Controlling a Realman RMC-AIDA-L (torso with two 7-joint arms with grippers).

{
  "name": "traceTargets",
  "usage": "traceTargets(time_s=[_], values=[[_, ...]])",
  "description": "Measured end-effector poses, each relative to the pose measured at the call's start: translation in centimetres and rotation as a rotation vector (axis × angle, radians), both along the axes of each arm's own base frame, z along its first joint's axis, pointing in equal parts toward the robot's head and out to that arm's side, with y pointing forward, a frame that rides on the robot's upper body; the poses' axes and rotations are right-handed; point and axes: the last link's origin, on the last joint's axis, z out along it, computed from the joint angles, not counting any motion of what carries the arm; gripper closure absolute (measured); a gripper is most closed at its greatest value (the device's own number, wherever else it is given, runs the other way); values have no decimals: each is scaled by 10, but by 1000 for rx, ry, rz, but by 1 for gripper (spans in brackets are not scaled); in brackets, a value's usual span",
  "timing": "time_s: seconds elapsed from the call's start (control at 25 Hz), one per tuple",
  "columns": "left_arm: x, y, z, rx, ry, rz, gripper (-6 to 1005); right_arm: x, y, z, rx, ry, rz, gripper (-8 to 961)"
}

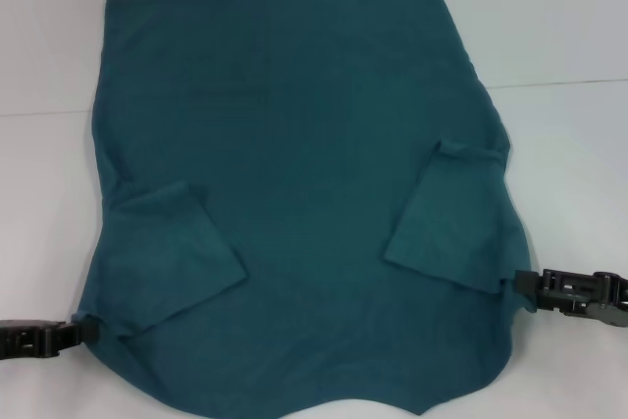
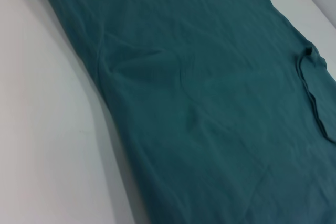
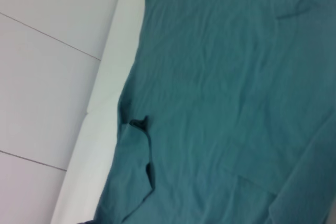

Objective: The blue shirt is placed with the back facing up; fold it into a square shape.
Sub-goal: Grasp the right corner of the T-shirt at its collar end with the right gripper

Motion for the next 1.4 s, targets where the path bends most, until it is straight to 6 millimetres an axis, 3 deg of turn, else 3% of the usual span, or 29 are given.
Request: traceTargets(time_s=[0.36,1.4], values=[[2,2,0,0,2,-11,979,-6,3,1,-34,14,11,135],[4,6,1,8,3,-16,980,-21,26,-25,-156,-77,24,175]])
